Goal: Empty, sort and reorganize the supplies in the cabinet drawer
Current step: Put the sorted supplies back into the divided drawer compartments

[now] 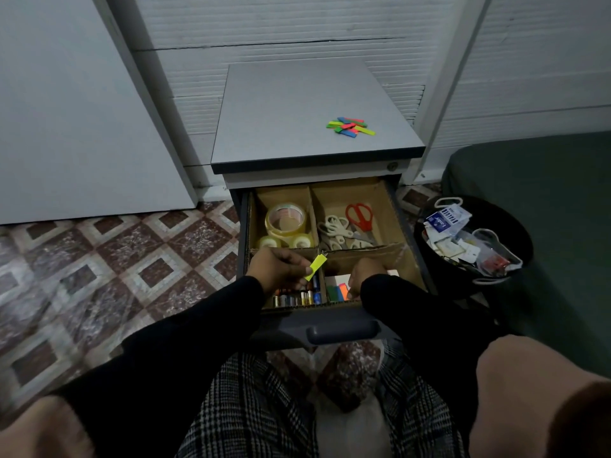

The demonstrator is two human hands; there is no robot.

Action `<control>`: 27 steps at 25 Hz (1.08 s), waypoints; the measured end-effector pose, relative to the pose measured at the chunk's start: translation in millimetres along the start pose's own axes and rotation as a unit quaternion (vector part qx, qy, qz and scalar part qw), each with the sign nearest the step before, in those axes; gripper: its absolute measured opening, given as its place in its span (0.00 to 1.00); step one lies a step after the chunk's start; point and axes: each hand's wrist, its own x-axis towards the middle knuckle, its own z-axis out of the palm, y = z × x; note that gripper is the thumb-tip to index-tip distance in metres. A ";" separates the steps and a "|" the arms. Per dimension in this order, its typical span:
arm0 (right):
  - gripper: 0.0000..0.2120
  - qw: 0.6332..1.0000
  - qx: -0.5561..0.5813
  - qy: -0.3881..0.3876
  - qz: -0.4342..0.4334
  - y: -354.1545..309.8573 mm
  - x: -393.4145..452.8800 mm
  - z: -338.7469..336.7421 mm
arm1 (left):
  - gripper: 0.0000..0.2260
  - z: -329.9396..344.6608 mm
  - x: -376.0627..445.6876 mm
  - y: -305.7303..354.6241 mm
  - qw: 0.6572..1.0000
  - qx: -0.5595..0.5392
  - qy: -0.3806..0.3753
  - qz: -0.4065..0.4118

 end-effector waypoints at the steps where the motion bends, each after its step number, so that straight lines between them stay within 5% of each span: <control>1: 0.15 1.000 -0.007 0.004 0.000 0.8 -3.0 -1.6 | 0.03 1.0 -0.7 0.1 1.000 -0.005 0.000 0.001; 7: 0.12 0.998 -0.048 -0.015 -0.021 4.0 1.6 0.5 | 0.04 1.8 3.0 -2.2 1.000 0.001 -0.006 -0.002; 13: 0.08 0.988 0.153 -0.001 -0.017 9.1 -12.3 -12.8 | 0.03 10.4 7.8 -4.3 0.999 -0.038 0.002 -0.020; 14: 0.02 0.974 0.226 -0.001 -0.021 9.2 -19.3 -18.0 | 0.03 12.4 8.4 -3.7 0.998 -0.061 0.005 -0.023; 16: 0.10 0.923 0.383 -0.027 -0.038 6.8 -34.9 -29.7 | 0.03 18.4 8.0 -0.7 0.992 -0.120 0.024 -0.029; 21: 0.09 0.772 0.628 -0.045 -0.088 1.7 -69.0 -51.9 | 0.04 34.2 8.3 7.1 0.979 -0.195 0.045 -0.034; 27: 0.10 0.733 0.673 0.005 -0.097 -2.5 -70.8 -54.5 | 0.05 53.0 8.3 11.3 0.975 -0.219 0.020 -0.043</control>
